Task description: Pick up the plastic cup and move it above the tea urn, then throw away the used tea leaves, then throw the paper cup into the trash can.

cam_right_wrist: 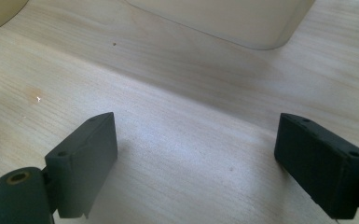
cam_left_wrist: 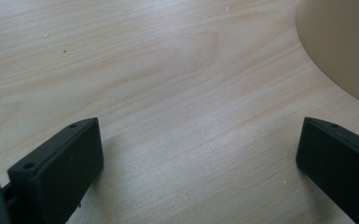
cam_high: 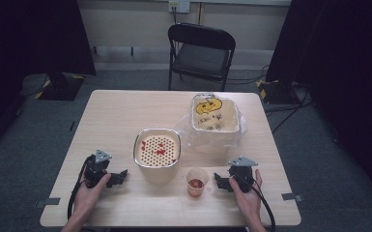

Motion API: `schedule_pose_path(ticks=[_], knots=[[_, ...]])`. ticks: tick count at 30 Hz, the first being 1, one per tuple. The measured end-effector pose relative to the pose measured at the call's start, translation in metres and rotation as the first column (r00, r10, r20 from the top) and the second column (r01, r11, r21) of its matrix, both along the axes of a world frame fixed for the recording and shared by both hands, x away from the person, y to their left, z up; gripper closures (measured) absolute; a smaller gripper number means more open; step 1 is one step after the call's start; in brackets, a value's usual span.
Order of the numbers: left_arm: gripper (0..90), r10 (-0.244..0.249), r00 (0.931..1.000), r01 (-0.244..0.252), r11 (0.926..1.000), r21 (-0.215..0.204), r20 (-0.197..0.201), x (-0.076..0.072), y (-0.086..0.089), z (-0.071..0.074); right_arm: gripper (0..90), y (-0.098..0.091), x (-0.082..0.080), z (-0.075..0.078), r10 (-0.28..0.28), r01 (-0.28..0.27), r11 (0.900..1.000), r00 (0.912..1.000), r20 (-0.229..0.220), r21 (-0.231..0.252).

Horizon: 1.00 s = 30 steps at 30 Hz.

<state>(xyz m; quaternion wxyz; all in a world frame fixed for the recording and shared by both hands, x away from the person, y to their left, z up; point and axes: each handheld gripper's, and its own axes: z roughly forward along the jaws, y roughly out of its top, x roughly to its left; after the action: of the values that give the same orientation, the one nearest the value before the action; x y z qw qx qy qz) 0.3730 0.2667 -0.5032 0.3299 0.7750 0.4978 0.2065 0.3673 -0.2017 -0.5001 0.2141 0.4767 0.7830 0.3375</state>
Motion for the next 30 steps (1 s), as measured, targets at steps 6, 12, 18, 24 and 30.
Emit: schedule_pose_path(ticks=[6, 12, 18, 24, 30], knots=[[0.0, -0.001, 1.0000, 0.001, 1.0000, 0.002, 0.000, 0.000, 0.000, 0.000, 10.9, 0.002, -0.001, 0.000, -0.033, 0.033, 0.9994, 0.9994, -0.002, -0.002], [0.0, -0.002, 1.0000, 0.002, 1.0000, 0.001, -0.001, 0.000, 0.000, 0.000, 14.6, 0.002, -0.003, 0.005, -0.019, 0.018, 0.9998, 0.9997, -0.016, -0.013], [0.0, -0.002, 1.0000, 0.002, 1.0000, 0.002, -0.001, 0.000, 0.000, 0.000, 18.3, -0.001, -0.011, 0.011, 0.055, -0.050, 0.9952, 0.9972, -0.052, 0.084], [0.0, -0.002, 1.0000, 0.002, 1.0000, 0.002, -0.001, 0.000, 0.000, 0.000, 18.6, 0.001, -0.023, 0.018, 0.117, -0.109, 0.9886, 0.9910, -0.066, 0.103], [0.0, -0.002, 1.0000, 0.002, 1.0000, 0.002, -0.001, 0.000, 0.000, 0.000, 18.8, 0.006, -0.038, 0.022, 0.188, -0.179, 0.9786, 0.9786, -0.083, 0.101]])
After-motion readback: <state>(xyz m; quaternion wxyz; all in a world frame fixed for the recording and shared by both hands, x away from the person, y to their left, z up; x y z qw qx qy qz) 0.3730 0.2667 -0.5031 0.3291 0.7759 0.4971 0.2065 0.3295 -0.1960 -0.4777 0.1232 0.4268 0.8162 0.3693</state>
